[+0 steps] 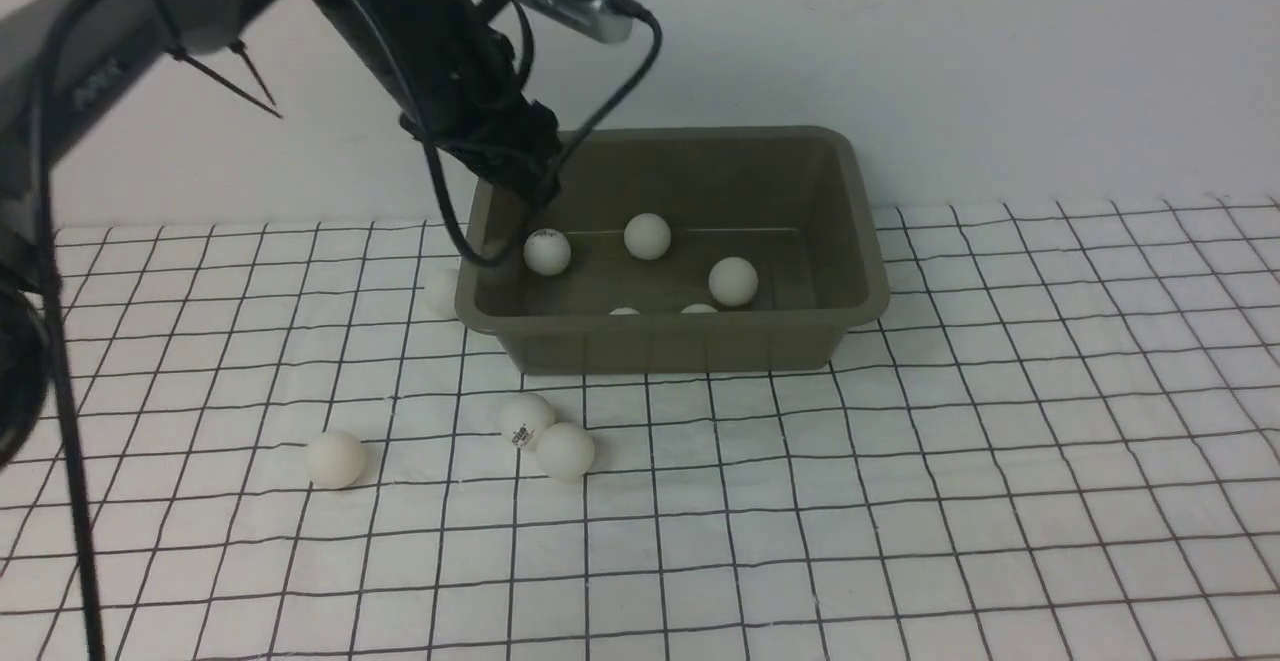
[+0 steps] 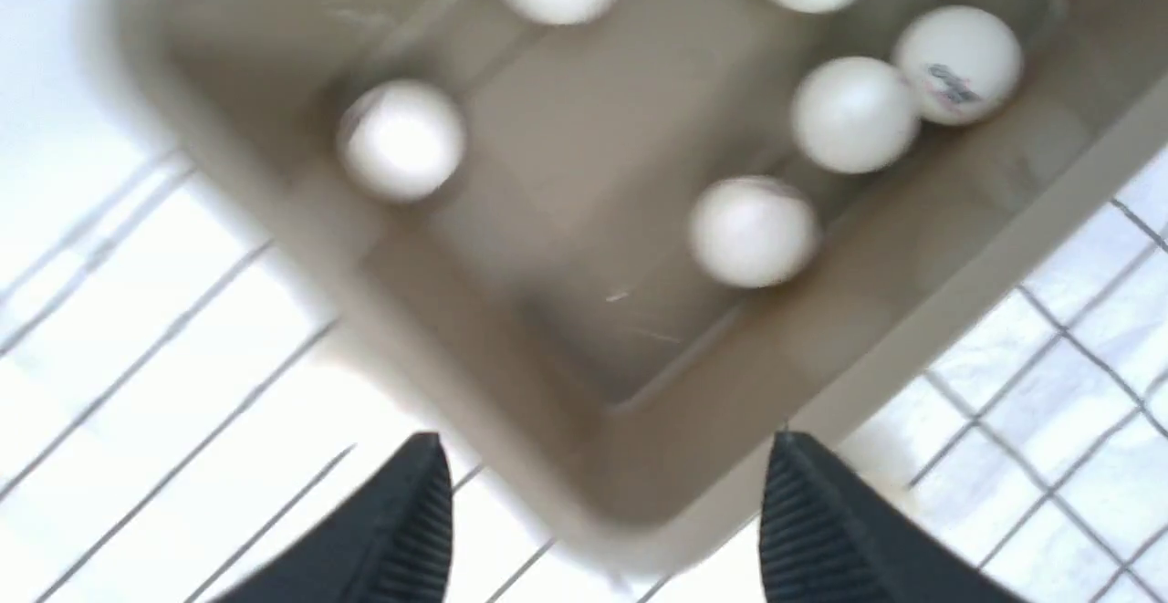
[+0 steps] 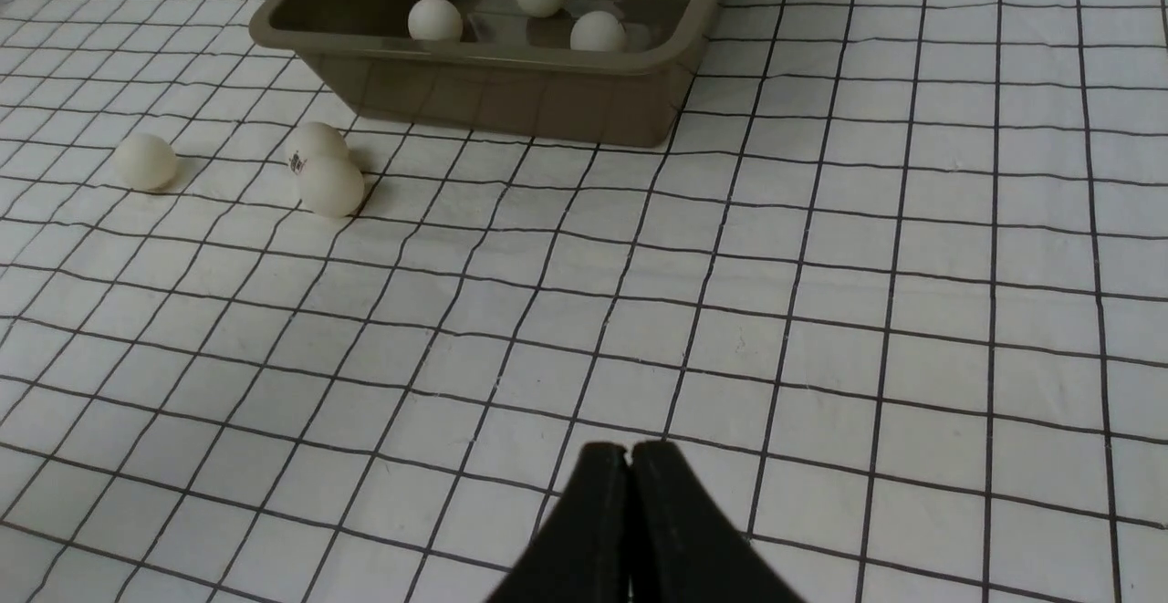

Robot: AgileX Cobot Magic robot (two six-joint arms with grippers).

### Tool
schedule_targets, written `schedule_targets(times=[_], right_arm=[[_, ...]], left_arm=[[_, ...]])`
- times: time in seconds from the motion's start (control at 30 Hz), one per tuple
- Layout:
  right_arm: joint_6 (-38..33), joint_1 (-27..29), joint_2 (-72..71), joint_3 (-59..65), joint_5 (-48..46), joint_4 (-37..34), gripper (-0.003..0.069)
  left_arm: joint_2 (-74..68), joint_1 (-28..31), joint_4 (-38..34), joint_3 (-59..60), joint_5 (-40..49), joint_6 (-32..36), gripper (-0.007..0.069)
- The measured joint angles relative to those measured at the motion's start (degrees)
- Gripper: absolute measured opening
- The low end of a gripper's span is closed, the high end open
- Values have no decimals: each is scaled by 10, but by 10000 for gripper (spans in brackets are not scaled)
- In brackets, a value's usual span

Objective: Put the table tennis balls into the box on the white checkered tablecloth.
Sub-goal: 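Reach for and grasp a ping pong ball on the table beside the basket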

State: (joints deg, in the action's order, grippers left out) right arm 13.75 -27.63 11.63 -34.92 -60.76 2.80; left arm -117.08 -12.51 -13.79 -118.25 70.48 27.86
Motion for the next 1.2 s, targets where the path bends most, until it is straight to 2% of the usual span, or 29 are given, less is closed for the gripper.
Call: schedule_targets(times=[0.17,0.33,0.47,0.63,0.87,1.2], right_arm=[[0,0,0,0,0,0,-18],[0,0,0,0,6,0,-18],[0,0,0,0,11,0,-18],[0,0,0,0,11,0,-18],[0,0,0,0,11,0,-18],[0,0,0,0,11,0,-18]], left_arm=[[55,56,-12,68,0,-13,407],[119,111,-13,242,0,-16,408],[143,123,-12,353,-14,-10,408],[144,123,-6,424,-90,-10,408],[144,123,16,458,-148,-9,408],[126,123,17,460,-168,-3,408]])
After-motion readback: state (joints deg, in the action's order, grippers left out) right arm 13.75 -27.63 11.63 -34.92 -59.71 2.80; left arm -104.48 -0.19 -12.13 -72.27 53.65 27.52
